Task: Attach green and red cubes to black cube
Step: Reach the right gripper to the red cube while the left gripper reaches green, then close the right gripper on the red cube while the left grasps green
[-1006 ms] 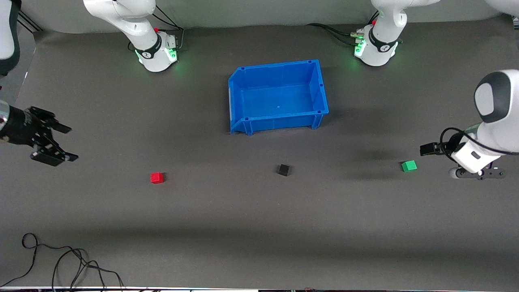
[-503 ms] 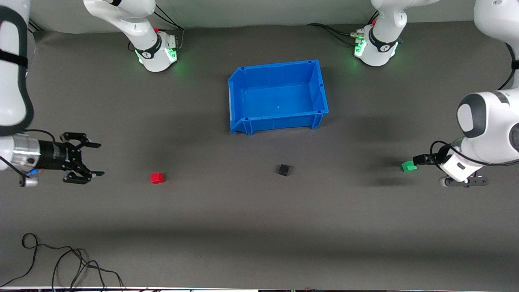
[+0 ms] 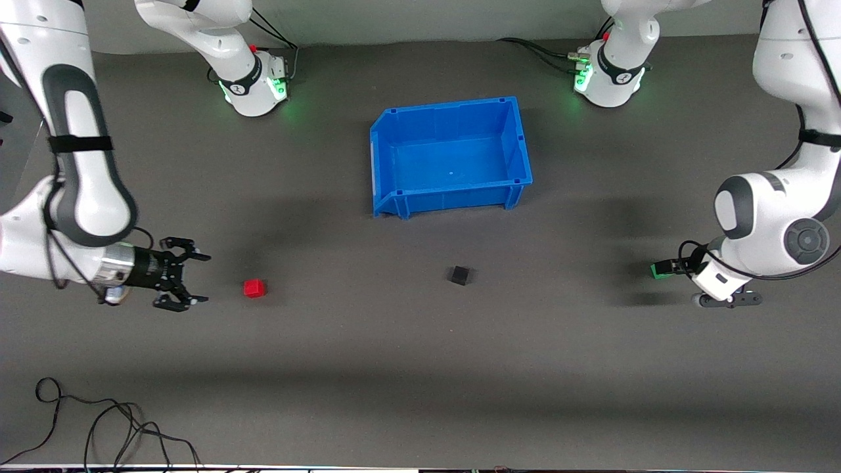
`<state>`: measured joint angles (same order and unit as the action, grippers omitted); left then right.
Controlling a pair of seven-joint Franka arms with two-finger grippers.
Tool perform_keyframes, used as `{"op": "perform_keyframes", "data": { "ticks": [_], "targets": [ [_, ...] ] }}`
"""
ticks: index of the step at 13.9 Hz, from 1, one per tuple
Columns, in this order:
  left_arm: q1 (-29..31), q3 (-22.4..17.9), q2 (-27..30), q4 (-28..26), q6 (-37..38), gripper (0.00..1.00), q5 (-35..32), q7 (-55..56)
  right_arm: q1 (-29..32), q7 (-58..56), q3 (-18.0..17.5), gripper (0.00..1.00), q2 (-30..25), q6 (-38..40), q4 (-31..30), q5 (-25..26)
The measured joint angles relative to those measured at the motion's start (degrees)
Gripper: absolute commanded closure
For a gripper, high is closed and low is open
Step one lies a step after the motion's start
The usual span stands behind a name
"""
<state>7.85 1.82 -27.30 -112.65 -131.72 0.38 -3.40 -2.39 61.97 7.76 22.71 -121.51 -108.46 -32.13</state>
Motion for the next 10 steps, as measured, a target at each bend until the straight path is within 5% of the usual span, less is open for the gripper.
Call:
{"op": "perform_keyframes", "data": {
  "ticks": [7,9,10],
  "targets": [
    [-0.01,0.14,-5.45,-0.02,-2.34,0.04,0.00,-0.01,-1.62,-7.87,-0.17,0.00,8.17,-9.01,-2.41,-7.57],
    [-0.02,0.12,-5.47,0.12,-2.43,0.19,0.00,0.07,-1.80,-9.21,-0.22,0.00,9.91,-11.06,-2.41,-8.74],
    [-0.01,0.12,-5.47,0.22,-2.43,0.35,0.05,0.14,-2.06,-9.25,-0.27,0.00,10.46,-11.68,-2.35,-8.98]
  ]
}}
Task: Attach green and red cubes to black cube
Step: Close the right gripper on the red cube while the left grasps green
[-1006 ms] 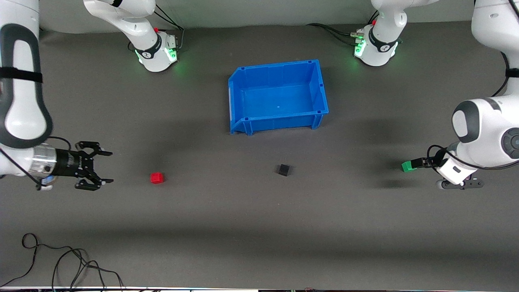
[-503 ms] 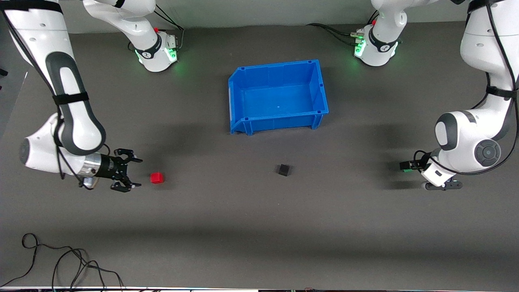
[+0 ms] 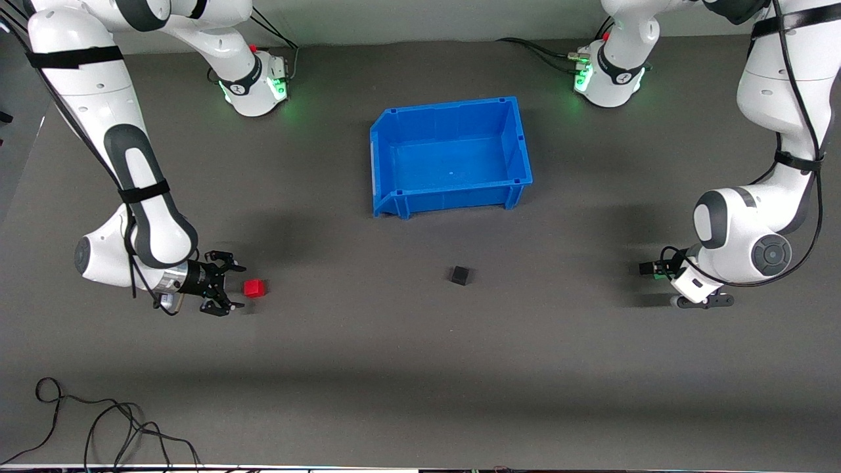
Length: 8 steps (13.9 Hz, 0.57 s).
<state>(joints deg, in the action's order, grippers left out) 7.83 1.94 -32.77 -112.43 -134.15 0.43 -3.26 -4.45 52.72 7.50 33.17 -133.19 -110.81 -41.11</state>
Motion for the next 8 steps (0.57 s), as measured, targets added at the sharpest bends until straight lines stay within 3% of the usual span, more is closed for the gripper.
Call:
{"op": "perform_keyframes", "data": {
  "ticks": [3,5,8],
  "targets": [
    [-0.01,0.09,0.20,0.87,0.00,0.78,0.05,1.54,-1.23,-0.01,-0.06,0.02,0.34,-0.61,0.05,-1.30],
    [-0.13,0.33,0.36,1.34,0.02,1.00,0.06,4.30,-1.74,-0.01,-0.07,0.15,0.44,-0.63,0.05,-1.60],
    [-0.78,0.94,0.34,1.53,0.02,1.00,0.09,10.61,-1.76,-0.01,0.01,0.34,0.61,-0.70,0.05,-1.62]
  ]
}}
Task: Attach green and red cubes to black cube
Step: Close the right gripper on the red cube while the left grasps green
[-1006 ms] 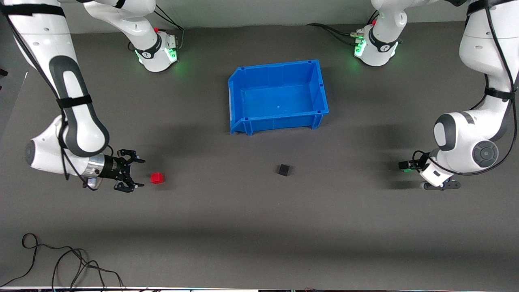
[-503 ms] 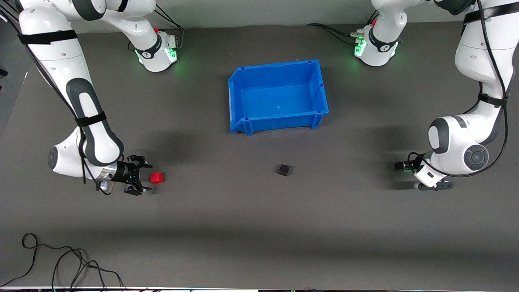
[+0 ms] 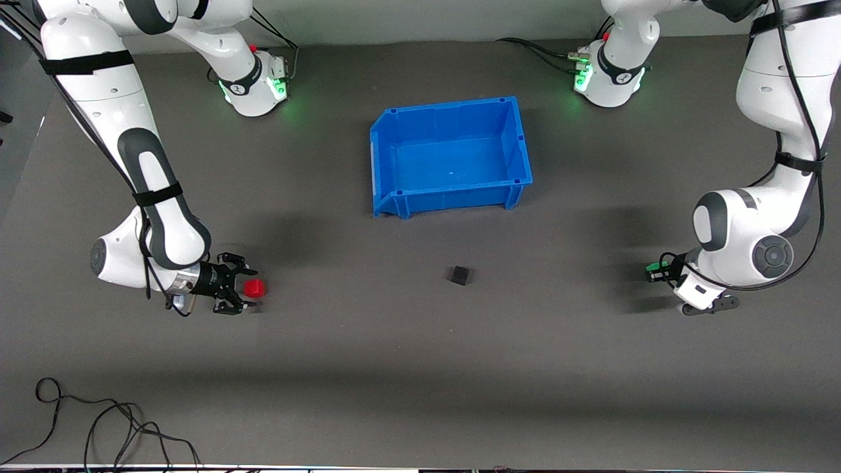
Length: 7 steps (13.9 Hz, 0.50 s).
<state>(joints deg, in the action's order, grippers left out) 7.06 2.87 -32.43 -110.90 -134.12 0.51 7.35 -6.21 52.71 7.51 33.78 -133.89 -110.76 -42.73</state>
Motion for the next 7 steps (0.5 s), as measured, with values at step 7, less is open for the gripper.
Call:
{"op": "perform_keyframes", "data": {
  "ticks": [7],
  "targets": [
    [-4.63,3.32,-0.01,1.10,0.31,1.00,6.00,34.86,0.04,-0.84,0.14,0.68,0.02,-0.03,0.08,-0.02]
  ]
}}
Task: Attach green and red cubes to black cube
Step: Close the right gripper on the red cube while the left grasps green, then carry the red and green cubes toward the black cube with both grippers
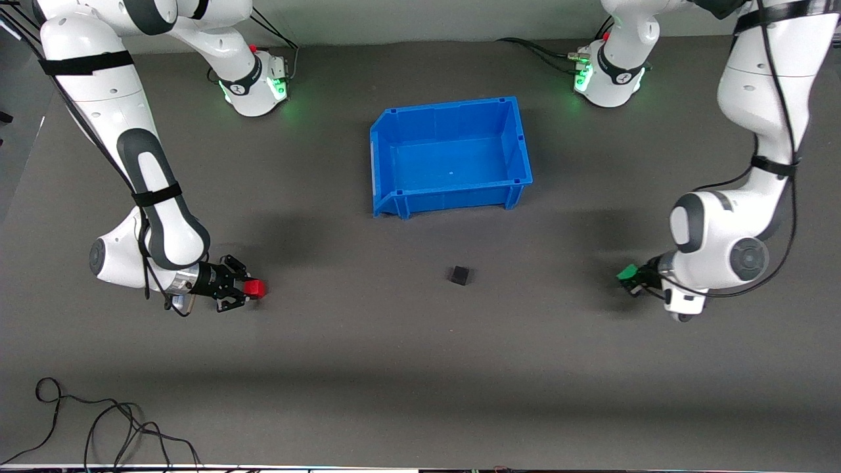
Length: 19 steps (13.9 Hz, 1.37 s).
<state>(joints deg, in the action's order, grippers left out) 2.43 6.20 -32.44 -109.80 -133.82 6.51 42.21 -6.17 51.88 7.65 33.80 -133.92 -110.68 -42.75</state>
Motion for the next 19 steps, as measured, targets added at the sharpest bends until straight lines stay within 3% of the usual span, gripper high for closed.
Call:
{"op": "perform_keyframes", "data": {
  "ticks": [6,13,19],
  "targets": [
    [-8.06,6.70,-1.54,5.69,-0.05,1.00,2.55,31.75,-1.08,1.80,-0.27,0.69,-0.68,0.27,2.59,-0.55],
    [-18.37,6.82,-9.71,16.62,-1.10,1.00,2.87,51.79,-17.45,26.36,-0.59,0.69,-0.79,-3.92,7.50,-0.94],
    [-23.53,6.79,-13.80,18.34,-8.51,1.00,2.87,58.93,-29.04,45.10,-0.59,0.69,2.94,-14.77,10.46,-0.96]
  ]
}}
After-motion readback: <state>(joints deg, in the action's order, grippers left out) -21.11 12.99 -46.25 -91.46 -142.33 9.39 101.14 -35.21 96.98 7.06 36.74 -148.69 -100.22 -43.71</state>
